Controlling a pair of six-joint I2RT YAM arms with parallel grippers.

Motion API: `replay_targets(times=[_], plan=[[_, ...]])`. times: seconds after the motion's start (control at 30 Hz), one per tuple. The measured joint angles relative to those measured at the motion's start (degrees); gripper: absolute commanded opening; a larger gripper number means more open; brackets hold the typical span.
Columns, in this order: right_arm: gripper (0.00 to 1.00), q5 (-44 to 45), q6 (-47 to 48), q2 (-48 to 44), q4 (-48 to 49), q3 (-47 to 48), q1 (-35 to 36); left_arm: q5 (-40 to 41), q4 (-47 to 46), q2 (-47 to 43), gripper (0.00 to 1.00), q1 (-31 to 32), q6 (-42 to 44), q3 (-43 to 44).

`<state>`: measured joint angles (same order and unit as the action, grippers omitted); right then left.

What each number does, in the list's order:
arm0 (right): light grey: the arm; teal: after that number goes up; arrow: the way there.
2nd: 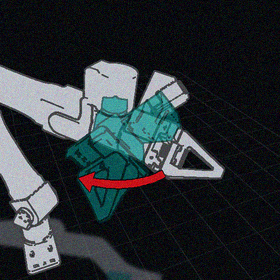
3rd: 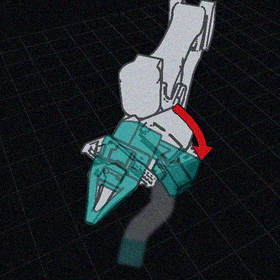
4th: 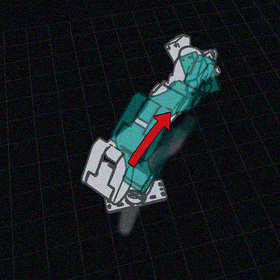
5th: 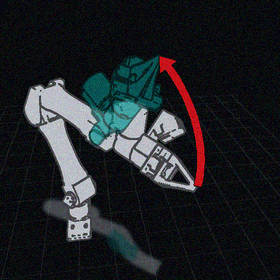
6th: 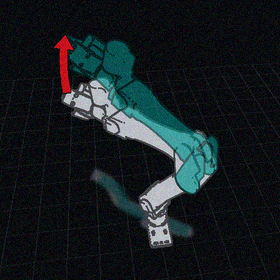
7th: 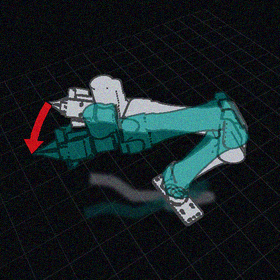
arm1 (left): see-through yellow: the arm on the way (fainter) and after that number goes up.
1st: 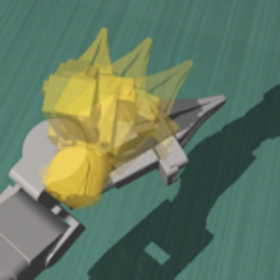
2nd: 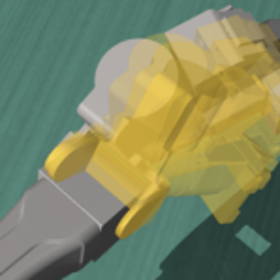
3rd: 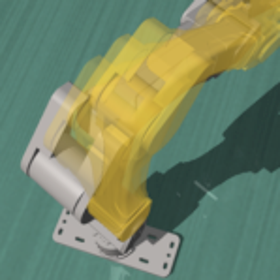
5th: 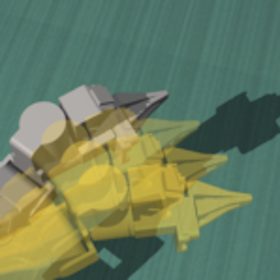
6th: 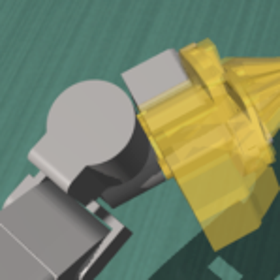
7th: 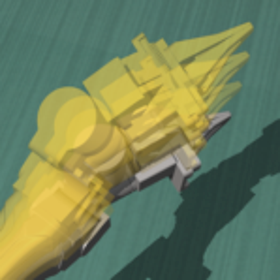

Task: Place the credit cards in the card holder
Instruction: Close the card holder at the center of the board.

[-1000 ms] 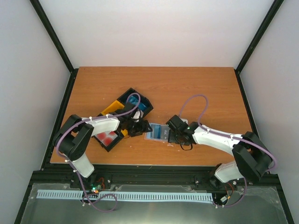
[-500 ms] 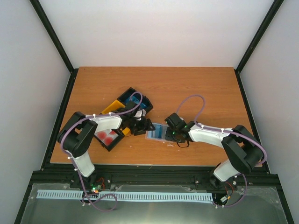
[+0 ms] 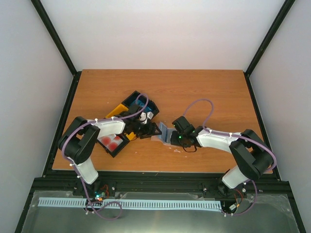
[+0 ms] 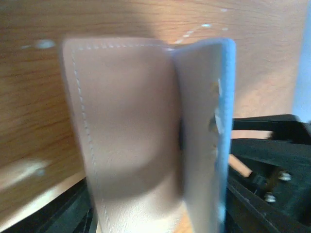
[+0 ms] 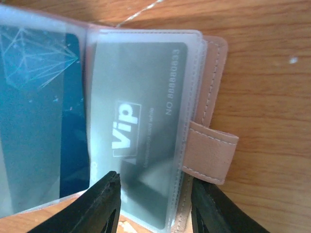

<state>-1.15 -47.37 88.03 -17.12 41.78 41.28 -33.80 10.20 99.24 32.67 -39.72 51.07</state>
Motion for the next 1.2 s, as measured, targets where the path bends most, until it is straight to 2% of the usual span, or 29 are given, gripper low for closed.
replay_targets(times=[0.2,0.43,0.57,0.67,0.8,1.03,1.2], plan=[[0.40,-6.82,0.00,0.31,5.18,-1.22,0.11,-7.34,-5.14,-1.66,0.63,0.24,1.57,-1.01],[0.40,-10.99,-0.04,1.22,7.93,-1.46,0.11,-12.00,-7.91,-3.08,0.62,0.24,2.86,-1.20],[0.41,-11.54,-0.17,1.38,8.35,-1.46,0.13,-13.07,-8.81,-3.10,0.57,0.24,3.04,-1.38],[0.44,-11.21,-0.26,1.38,8.33,-1.46,0.13,-13.20,-8.94,-3.08,0.51,0.28,3.08,-1.66],[0.47,-9.49,-0.33,0.35,8.87,-2.21,0.22,-12.00,-8.72,-2.99,0.48,1.51,3.34,-1.70],[0.51,-3.98,-1.36,-5.07,9.94,-6.01,0.22,-8.55,-6.29,-2.64,0.48,5.90,4.81,-1.38],[0.49,0.52,0.92,-10.21,8.85,-7.52,-0.04,-6.43,-4.35,-1.97,0.48,6.62,6.12,0.07]])
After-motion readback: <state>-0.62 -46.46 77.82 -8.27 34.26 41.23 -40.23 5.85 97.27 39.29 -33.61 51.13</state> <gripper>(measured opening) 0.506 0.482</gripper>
